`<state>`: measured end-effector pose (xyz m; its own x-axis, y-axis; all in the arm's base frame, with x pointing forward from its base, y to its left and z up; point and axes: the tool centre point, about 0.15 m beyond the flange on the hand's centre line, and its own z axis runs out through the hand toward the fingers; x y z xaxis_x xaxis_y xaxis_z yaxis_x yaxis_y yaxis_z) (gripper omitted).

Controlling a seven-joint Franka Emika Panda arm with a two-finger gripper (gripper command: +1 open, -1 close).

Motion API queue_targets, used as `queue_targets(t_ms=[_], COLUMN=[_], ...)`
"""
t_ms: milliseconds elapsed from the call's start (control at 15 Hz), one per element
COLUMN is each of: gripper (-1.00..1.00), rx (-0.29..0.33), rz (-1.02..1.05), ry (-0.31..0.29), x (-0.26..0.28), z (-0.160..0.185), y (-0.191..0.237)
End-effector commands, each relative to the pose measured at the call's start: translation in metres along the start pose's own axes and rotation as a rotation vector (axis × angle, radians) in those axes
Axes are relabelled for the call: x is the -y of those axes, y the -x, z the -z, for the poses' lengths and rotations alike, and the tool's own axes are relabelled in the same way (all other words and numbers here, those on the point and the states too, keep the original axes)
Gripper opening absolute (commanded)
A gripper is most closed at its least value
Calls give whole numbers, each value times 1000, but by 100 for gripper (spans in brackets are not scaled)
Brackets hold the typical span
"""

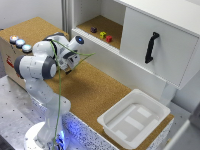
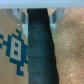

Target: Grasp the handle of the drawer and open it

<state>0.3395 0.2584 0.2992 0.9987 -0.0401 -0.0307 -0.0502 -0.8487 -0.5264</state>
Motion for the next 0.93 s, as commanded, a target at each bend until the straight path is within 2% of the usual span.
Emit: queue_targets(t_ms=[0, 867], gripper=[-100, -100], rx=[-4, -75], rz=[-40, -122], ry=[-8, 18], x=[-43, -92], z=[16, 58], y=[-15, -27])
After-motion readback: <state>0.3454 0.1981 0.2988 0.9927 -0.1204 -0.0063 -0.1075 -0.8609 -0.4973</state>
